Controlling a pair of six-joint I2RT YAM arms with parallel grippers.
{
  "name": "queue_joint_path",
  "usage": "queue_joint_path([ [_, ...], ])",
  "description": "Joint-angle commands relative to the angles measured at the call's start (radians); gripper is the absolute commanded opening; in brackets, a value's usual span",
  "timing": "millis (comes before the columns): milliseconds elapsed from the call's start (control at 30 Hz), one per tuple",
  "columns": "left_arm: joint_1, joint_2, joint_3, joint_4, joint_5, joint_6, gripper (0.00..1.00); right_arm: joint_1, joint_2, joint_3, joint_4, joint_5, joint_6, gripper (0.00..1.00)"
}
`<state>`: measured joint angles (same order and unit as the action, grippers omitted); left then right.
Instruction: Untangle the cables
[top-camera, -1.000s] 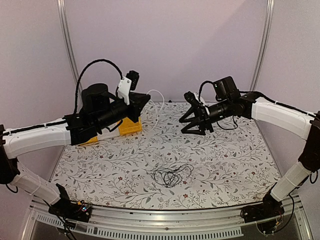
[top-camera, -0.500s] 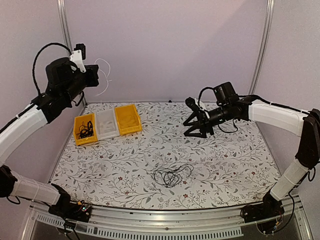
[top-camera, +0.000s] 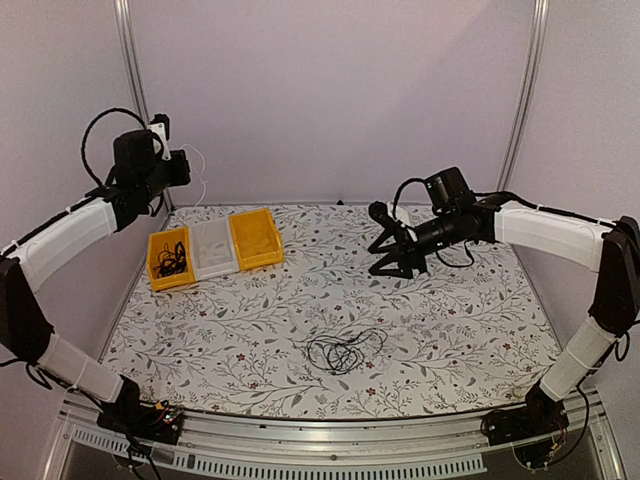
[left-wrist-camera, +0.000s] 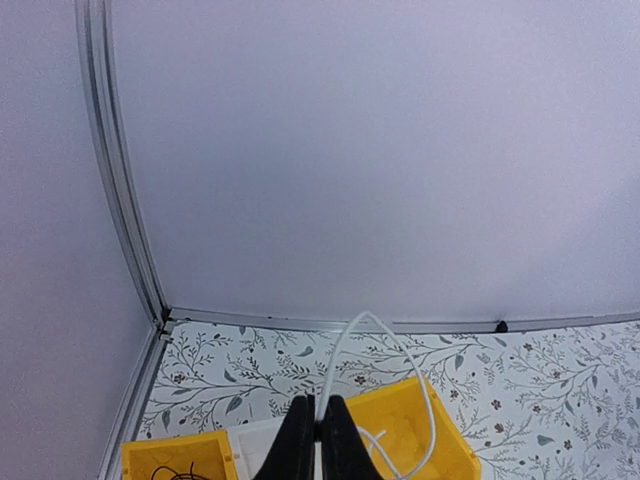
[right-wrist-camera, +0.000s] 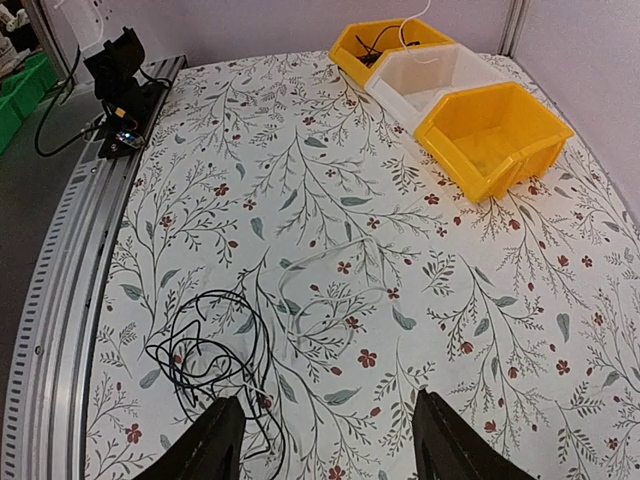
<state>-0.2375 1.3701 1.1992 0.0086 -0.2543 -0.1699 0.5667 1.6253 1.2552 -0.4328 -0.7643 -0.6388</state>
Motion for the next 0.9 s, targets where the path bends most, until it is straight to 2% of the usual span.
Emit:
queue_joint_path([
  [0, 0.048, 0.093, -0.018, 0.051, 0.047, -0.013, 0.00, -0.001, 0.016, -0.010, -0.008, 0.026, -0.032, 0.61],
  [267, 0.067, 0.331, -0.012, 0.040, 0.095, -0.091, 0.00, -0.001, 0.057, 0.006, -0.039, 0.035, -0.059, 0.61],
  [500, 0.067, 0.543, 0.079, -0.151, 0.006, -0.106, 0.00, 0.001, 0.078, 0.014, -0.053, 0.055, -0.075, 0.61],
  [867, 0.065, 0.578, 0.104, -0.202, -0.074, -0.118, 0.00, 0.044, 0.127, 0.037, -0.086, 0.106, -0.102, 0.61],
])
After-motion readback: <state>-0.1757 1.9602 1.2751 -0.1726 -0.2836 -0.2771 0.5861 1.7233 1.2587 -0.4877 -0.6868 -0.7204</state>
